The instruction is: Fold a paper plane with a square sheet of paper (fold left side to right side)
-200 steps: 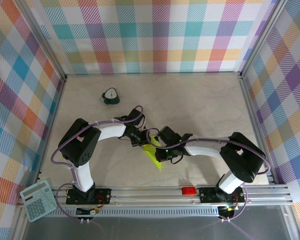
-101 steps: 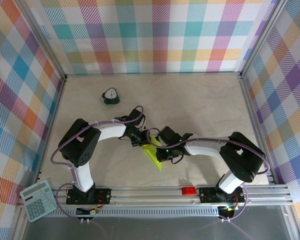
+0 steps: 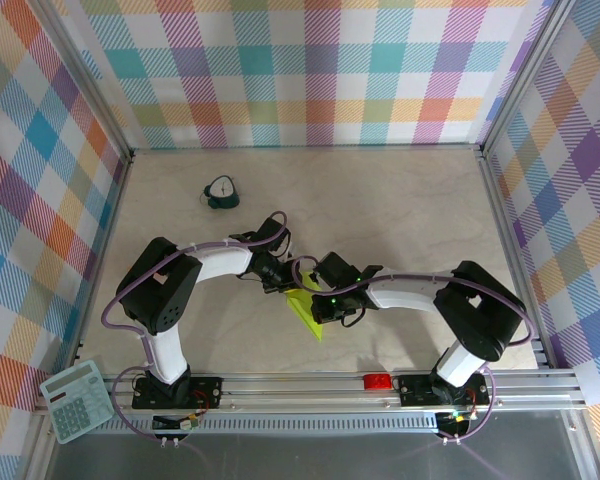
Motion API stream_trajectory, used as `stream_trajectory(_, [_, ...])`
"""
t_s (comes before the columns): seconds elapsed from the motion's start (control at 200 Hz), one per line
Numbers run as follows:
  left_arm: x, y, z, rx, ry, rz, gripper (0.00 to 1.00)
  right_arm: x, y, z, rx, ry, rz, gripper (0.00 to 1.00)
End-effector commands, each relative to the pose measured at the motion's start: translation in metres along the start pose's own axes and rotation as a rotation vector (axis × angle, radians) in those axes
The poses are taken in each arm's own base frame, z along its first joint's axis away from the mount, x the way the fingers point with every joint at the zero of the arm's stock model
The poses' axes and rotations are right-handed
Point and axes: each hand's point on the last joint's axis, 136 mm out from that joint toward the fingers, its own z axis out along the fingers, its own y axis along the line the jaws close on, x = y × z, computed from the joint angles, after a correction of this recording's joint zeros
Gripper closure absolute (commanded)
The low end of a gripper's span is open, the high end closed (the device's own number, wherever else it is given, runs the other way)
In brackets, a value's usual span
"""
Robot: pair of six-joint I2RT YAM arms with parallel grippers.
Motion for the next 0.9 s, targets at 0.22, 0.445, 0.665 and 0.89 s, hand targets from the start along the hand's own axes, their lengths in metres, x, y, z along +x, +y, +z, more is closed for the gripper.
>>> stream_trajectory(0.22, [-0.004,0.010,-0.016,-0.125,-0.010,0.033,0.86,0.029,-0.026,0.016,0.074,0.102,0.044,1.00])
stream_trajectory(0.445, [-0.018,-0.021,-0.056,-0.025,-0.129,0.105,0.82,0.036,-0.029,0.019,0.075,0.125,0.059,1.00])
stream_trajectory(0.665, [0.017,-0.026,-0.072,0.089,-0.131,0.133,0.84,0.041,-0.031,0.022,0.076,0.142,0.065,1.00])
stream_trajectory(0.89, [0.046,-0.035,-0.062,0.298,-0.134,0.097,0.84,0.043,-0.032,0.025,0.075,0.156,0.066,1.00])
